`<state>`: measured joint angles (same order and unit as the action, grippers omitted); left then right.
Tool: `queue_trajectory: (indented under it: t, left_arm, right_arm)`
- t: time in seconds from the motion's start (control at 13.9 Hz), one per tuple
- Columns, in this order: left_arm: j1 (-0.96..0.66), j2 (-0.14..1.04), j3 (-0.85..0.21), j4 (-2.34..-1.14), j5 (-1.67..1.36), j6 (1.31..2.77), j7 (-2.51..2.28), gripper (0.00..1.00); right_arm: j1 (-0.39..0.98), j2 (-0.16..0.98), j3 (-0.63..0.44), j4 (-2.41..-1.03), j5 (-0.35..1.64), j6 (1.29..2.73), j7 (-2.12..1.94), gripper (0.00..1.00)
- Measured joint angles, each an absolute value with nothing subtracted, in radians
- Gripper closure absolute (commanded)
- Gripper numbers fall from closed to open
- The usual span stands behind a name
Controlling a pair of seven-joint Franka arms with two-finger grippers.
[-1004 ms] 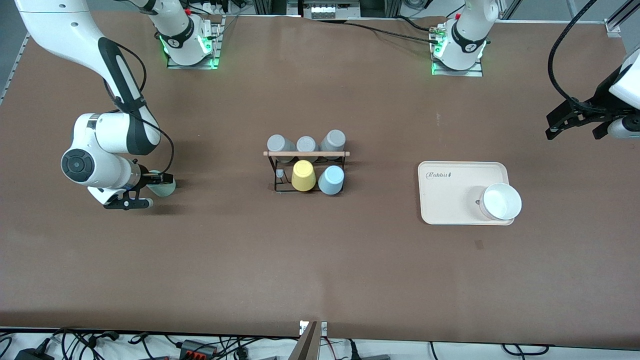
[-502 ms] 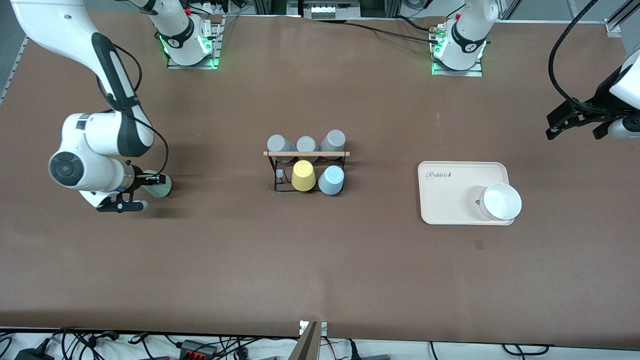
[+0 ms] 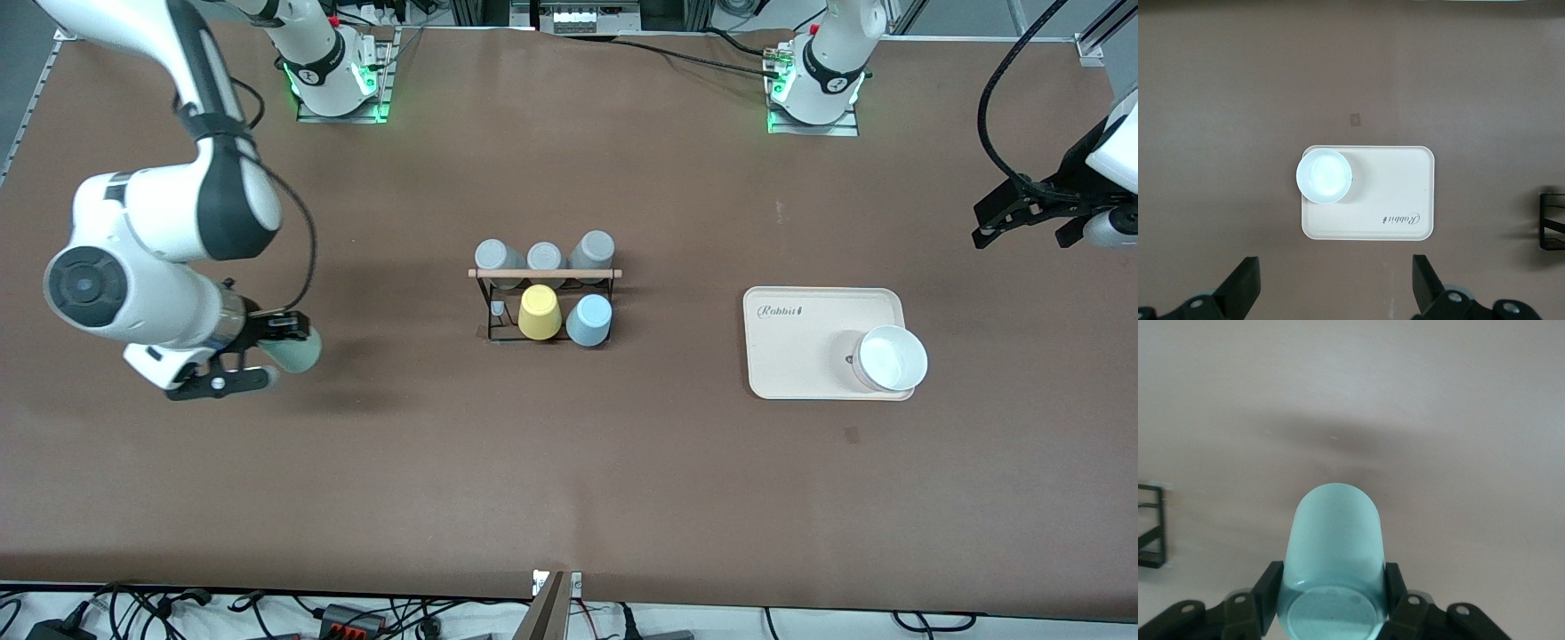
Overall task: Hang scattered cups on rack with three cups
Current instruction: 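Carry the teal cup with the right gripper onto the rack peg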
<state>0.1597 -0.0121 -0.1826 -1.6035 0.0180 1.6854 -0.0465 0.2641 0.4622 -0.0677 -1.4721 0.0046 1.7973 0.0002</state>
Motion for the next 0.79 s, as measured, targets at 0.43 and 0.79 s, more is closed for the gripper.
queue_trajectory:
  t: [0.43, 0.79]
  left_arm:
    - [0.16, -0.012, -0.182, -1.604, 0.018, 1.684, -0.046, 0.0]
    - [0.161, -0.012, -0.182, -1.604, 0.018, 1.683, -0.046, 0.0]
  right_arm:
    - [0.457, 0.483, -0.065, -1.411, 0.032, 1.798, 0.214, 0.73]
    - [0.571, 0.517, -0.066, -1.329, 0.063, 1.819, 0.448, 0.73]
